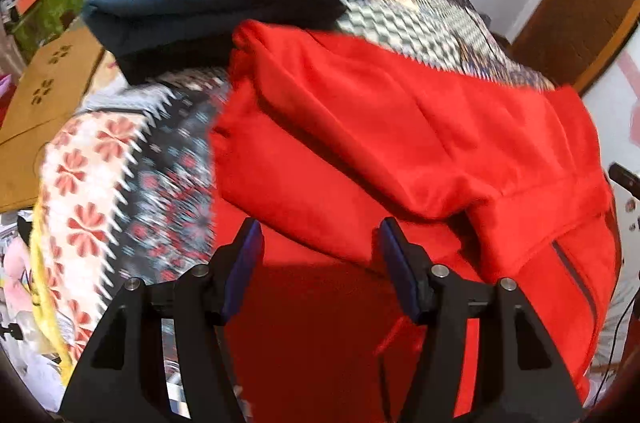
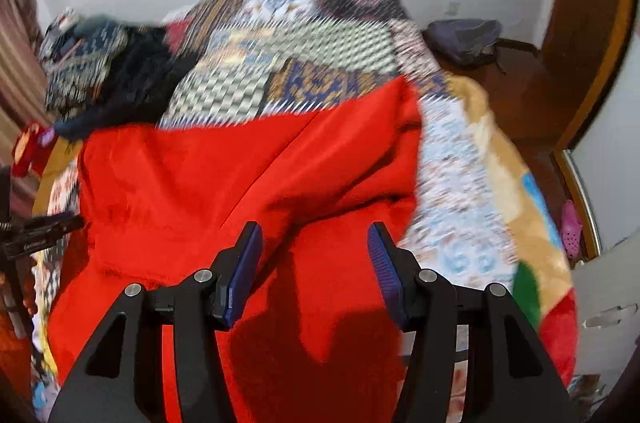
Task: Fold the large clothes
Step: 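Release the jacket and hold both tools open above it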
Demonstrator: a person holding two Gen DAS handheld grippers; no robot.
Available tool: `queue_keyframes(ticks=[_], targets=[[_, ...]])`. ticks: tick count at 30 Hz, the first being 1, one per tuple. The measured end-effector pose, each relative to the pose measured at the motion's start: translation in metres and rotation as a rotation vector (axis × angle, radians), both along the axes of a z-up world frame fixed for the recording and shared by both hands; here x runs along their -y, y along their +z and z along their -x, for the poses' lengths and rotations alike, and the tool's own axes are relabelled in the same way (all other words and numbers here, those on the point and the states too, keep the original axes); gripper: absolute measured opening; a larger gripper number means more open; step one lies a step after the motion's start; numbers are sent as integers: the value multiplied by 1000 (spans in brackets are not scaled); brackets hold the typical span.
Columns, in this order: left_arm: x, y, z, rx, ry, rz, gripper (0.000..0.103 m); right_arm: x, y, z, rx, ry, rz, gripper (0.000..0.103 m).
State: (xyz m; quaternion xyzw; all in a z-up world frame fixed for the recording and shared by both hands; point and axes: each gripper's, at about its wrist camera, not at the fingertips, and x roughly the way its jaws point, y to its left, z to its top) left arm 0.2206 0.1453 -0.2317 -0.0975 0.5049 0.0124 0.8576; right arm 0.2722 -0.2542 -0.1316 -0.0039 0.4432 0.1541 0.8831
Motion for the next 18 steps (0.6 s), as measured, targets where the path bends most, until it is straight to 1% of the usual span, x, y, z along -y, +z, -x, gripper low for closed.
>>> queue_keyframes(ticks=[3,5,7,10,11,14,18], targets=[[-17,8,-7,25,48,34,63,14,8,-8,13,-48,-32,51],[-29,8,-17,21,80,77,64,24,12,-16,15,-90,-56,51],[-39,5,-26,17,109,148,64,31,14,-25,18,-125,-73,51],[-51,1,-38,27,132,272,64,35,13,-40,11,-136,-97,51],[-54,0,-43,30,142,295,64,37,11,-45,2,-138,-104,51],[-60,-5,-57,27,166,298,64,39,-2,-65,-45,-146,-134,51],[-65,-16,-76,9,168,289,65,47,-23,-89,-127,-156,-228,51]])
